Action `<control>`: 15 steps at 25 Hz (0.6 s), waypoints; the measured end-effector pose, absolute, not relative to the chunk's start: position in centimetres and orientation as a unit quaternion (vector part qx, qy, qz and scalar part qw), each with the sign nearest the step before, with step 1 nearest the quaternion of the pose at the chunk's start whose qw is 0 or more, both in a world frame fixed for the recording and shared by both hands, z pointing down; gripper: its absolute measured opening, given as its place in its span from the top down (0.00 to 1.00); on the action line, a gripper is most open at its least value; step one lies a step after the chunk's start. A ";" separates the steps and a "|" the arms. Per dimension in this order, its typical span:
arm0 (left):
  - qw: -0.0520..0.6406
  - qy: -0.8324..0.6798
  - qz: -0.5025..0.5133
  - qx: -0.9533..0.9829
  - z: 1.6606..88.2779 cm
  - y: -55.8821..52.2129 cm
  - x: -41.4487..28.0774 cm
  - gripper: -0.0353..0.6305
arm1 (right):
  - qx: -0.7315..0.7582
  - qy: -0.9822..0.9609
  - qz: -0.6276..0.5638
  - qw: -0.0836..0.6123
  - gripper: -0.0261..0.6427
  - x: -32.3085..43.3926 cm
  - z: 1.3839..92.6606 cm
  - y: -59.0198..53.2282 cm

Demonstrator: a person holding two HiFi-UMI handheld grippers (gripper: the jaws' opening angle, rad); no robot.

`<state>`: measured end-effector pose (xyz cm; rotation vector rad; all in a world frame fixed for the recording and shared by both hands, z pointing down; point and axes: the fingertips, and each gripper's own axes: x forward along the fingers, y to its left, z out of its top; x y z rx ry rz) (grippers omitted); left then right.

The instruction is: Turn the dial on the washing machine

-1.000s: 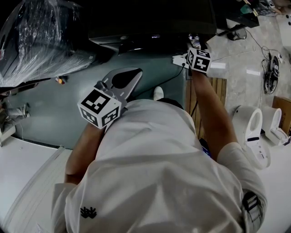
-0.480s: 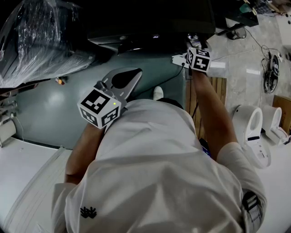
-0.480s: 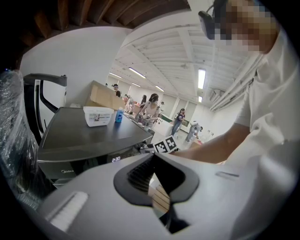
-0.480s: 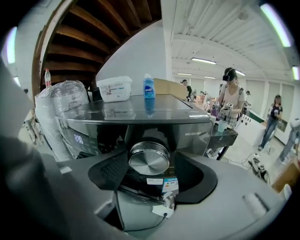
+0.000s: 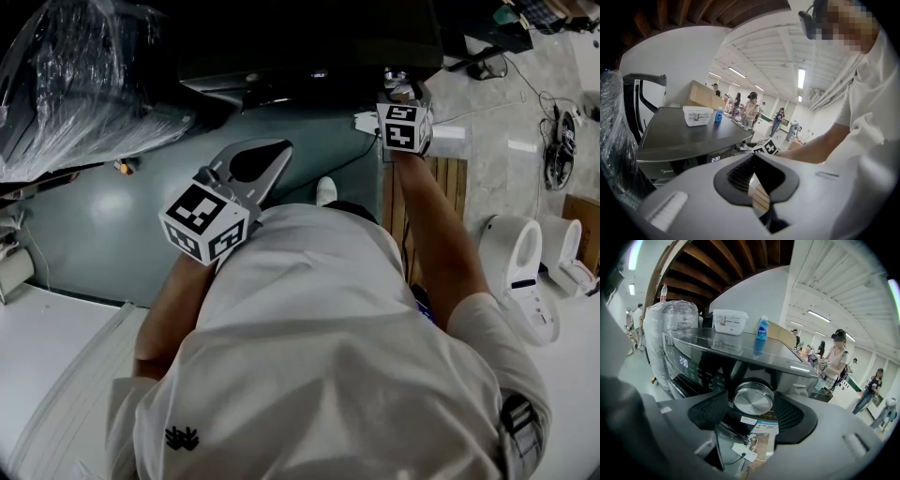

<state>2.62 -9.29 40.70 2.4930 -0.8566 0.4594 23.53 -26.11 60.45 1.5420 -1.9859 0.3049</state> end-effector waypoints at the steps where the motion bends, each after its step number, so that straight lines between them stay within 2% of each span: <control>1: 0.231 -0.311 0.167 0.907 40.7 -9.3 2.6 0.86 | 0.581 -0.747 0.114 0.303 0.54 23.5 60.6 -26.1; 9: 0.230 -0.314 0.169 0.906 40.6 -9.2 2.4 0.86 | 0.596 -0.731 0.123 0.308 0.56 24.1 60.7 -26.3; 15: 0.229 -0.318 0.170 0.904 40.5 -9.1 2.2 0.86 | 0.606 -0.730 0.158 0.274 0.56 24.5 59.9 -26.3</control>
